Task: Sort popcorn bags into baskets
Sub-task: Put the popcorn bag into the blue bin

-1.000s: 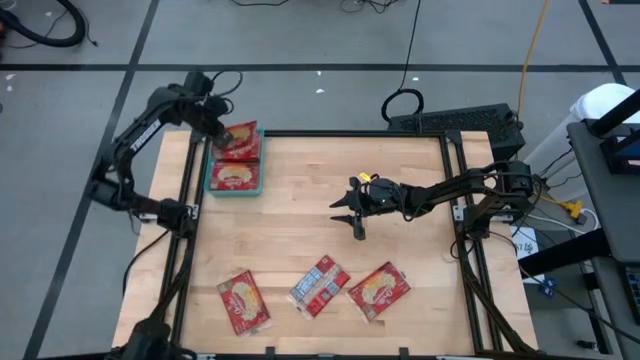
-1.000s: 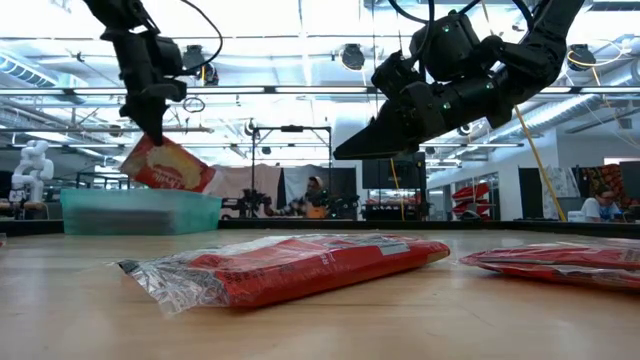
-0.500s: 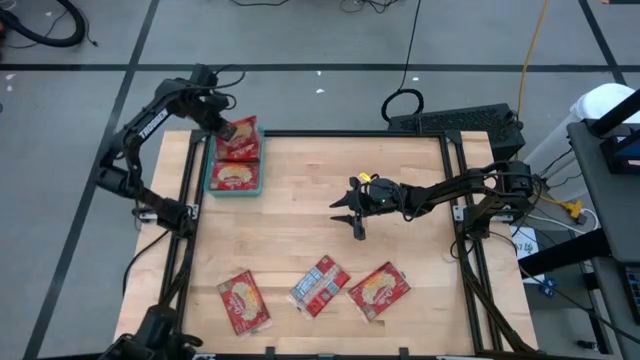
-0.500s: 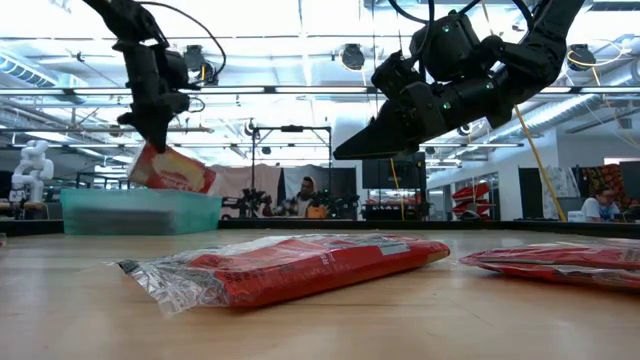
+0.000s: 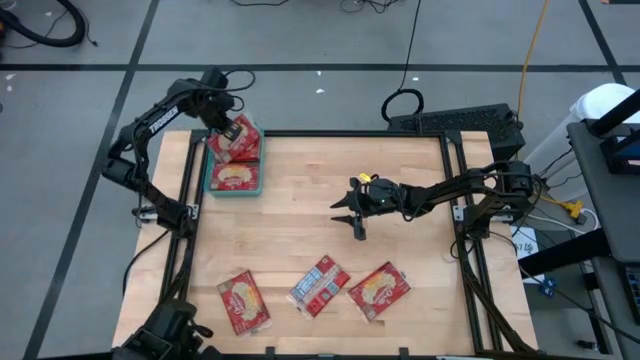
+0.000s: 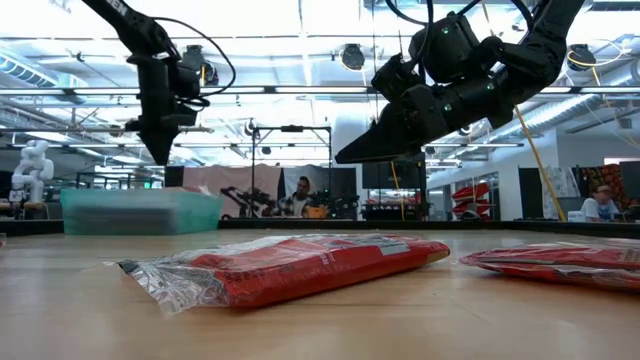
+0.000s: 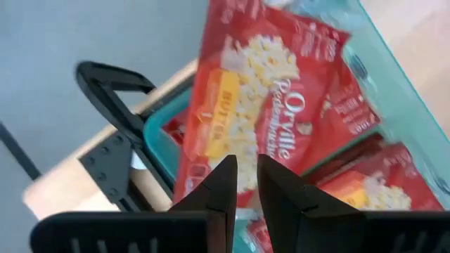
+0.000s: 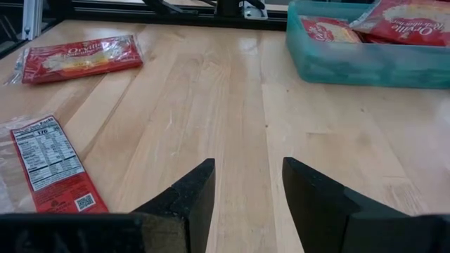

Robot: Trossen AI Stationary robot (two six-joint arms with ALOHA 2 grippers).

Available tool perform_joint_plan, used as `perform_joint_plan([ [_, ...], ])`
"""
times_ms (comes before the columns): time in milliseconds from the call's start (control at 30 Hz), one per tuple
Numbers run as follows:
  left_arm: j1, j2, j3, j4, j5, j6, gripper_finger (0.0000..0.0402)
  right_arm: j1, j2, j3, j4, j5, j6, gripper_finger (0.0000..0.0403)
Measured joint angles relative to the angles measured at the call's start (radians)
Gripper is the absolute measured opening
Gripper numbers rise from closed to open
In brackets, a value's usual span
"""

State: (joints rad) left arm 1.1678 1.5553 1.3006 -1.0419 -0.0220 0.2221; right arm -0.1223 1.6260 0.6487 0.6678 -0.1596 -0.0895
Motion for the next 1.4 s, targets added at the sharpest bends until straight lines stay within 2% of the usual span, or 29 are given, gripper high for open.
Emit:
perform_joint_plan([
  [200,-0.084,-0.001,-0.039,0.009,-0.015,-0.088,0.0062,0.000,0.000,0.000,0.000,0.001,-0.001,0.0157],
  [333,-0.151,-0.001,-0.147,0.216,-0.120,-0.157,0.0062,0.000,0.000,0.000,0.003,0.001,-0.003,0.0157],
  [433,-0.191,-0.001,-0.220,0.351,-0.152,-0.192,0.0062,-0.002,0.000,0.000,0.008,0.001,-0.002,0.0157],
  [700,-0.217,-0.001,-0.346,0.546,-0.226,-0.222,0.0063,-0.001,0.000,0.000,-0.006,0.001,0.022,0.0157],
  [867,-0.223,-0.002,-0.401,0.573,-0.225,-0.212,0.0063,-0.001,0.000,0.000,0.012,0.002,0.022,0.0157],
  [1167,-0.332,-0.003,-0.419,0.585,-0.221,-0.047,0.0063,0.000,0.000,0.000,0.013,0.002,0.022,0.0157],
  [1300,-0.368,-0.022,-0.414,0.527,-0.353,-0.123,0.0063,0.000,0.000,0.000,0.012,0.002,0.025,0.0157],
  [1400,-0.388,-0.054,-0.414,0.415,-0.372,-0.245,0.0063,0.000,0.000,0.000,0.009,0.002,0.025,0.0157],
])
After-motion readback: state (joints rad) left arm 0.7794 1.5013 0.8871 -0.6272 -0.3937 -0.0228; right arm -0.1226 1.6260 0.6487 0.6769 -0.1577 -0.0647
